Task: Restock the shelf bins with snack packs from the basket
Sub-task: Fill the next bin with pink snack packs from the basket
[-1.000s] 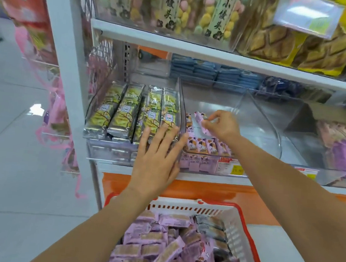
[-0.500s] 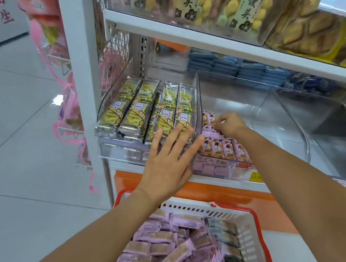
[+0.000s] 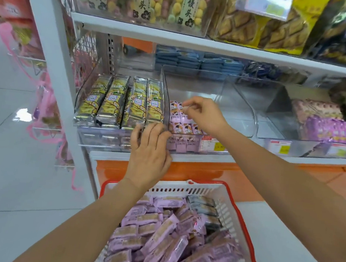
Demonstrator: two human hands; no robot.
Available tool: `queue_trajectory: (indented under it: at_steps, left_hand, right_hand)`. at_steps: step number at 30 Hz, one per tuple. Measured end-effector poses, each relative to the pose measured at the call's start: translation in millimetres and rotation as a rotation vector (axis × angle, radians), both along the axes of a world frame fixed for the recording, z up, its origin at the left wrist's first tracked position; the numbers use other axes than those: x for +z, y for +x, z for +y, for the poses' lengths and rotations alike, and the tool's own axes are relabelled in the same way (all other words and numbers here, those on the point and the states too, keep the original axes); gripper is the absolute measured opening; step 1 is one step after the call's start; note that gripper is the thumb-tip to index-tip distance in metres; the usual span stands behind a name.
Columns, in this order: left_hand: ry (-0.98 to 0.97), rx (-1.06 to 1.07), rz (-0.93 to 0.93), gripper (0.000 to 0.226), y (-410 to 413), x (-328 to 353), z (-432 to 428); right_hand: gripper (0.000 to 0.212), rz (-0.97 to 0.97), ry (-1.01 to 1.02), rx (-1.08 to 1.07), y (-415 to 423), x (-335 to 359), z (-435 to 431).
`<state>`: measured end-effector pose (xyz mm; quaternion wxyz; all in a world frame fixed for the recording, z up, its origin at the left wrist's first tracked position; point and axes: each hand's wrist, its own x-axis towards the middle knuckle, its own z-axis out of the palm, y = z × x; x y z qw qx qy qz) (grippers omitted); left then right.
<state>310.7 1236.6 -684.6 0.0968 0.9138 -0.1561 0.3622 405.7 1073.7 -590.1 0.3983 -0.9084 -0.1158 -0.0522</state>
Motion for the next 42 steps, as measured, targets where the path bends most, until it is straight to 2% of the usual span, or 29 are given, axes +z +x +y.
queue_trajectory:
  at_steps: [5, 10, 12, 16, 19, 21, 24, 28, 35, 38, 40, 42]
  left_hand:
    - [0.056, -0.211, 0.043, 0.031, -19.1, -27.7, -10.8]
    - [0.222, -0.224, 0.347, 0.039, -22.6, -73.1, -0.4]
    - [0.282, -0.188, 0.482, 0.049, -23.2, -93.8, 6.8]
    - [0.273, -0.096, 0.651, 0.067, -28.7, -124.1, 16.6]
    - [0.407, -0.047, 0.747, 0.074, -27.6, -137.5, 17.6]
    - [0.452, -0.026, 0.752, 0.076, -28.5, -145.0, 16.2]
    - [0.409, -0.015, 0.746, 0.077, -30.8, -153.7, 14.1]
    - [0.436, 0.003, 0.735, 0.077, -30.6, -158.6, 12.0]
    - [0.320, -0.068, 0.785, 0.074, -30.4, -154.0, 17.3]
    - [0.111, -0.171, 0.797, 0.067, -29.8, -149.9, 16.4]
    - [-0.031, -0.306, 0.850, 0.075, -30.5, -138.6, 11.0]
    - [-0.199, -0.424, 0.939, 0.066, -33.3, -124.0, 0.8]
  right_hand:
    - [0.010, -0.074, 0.108, 0.098, -57.2, -2.0, -5.7]
    - [0.009, -0.028, 0.094, 0.197, -102.3, -46.6, -15.6]
    - [0.008, 0.032, 0.038, 0.212, -109.4, -77.3, -19.0]
    - [0.011, 0.200, -0.120, 0.162, -110.7, -140.6, -31.6]
    - [0.020, 0.367, -0.168, 0.145, -115.5, -180.7, -40.4]
    - [0.022, 0.471, -0.175, 0.159, -118.7, -203.6, -42.8]
    - [0.031, 0.623, -0.208, 0.250, -122.3, -225.4, -42.9]
    - [0.042, 0.689, -0.318, 0.303, -124.0, -238.2, -42.1]
    - [0.033, 0.658, -0.292, 0.318, -123.3, -227.5, -36.4]
    - [0.030, 0.608, -0.138, 0.240, -122.8, -210.7, -40.1]
    - [0.026, 0.528, -0.061, 0.167, -121.2, -195.9, -42.2]
    - [0.026, 0.449, 0.034, 0.106, -119.4, -178.4, -43.0]
